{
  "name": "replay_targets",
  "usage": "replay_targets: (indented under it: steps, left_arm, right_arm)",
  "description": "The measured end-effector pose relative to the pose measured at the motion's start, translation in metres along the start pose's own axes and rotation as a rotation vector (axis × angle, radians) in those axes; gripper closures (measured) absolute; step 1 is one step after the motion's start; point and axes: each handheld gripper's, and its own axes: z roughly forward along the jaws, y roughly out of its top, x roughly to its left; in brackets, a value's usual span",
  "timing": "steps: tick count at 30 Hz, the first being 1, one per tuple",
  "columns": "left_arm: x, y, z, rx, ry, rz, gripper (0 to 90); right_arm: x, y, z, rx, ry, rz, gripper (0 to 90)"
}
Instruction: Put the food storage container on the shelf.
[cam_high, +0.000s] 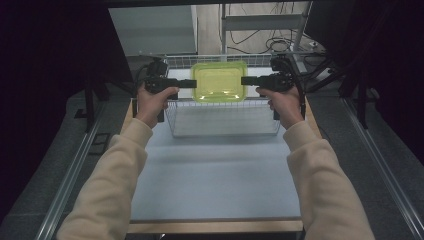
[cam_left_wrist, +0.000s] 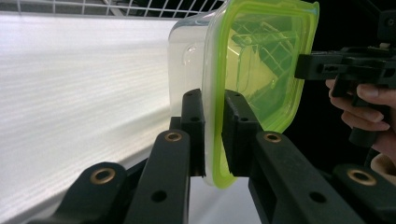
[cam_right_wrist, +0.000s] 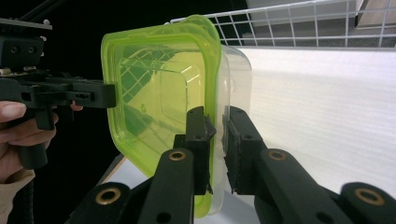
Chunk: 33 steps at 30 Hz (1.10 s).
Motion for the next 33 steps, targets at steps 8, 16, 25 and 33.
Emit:
replay_targets:
  steps: [8,16,25,33]
  left_arm:
    - [0.005,0.013,0.012,0.031,0.014,-0.011,80.8]
    - [0.014,0.022,0.030,0.054,0.031,-0.053,80.7]
    - [0.029,0.023,0.041,-0.001,-0.023,-0.136,78.8]
    - [0.034,0.025,0.052,-0.010,0.013,-0.154,74.5]
  right_arm:
    - [-0.015,0.009,0.007,-0.003,-0.013,0.037,80.6]
    - [-0.035,0.017,0.019,0.041,-0.029,0.101,80.1]
    - [-0.048,0.019,0.028,0.002,-0.004,0.162,78.8]
    - [-0.052,0.018,0.036,-0.017,-0.032,0.175,74.4]
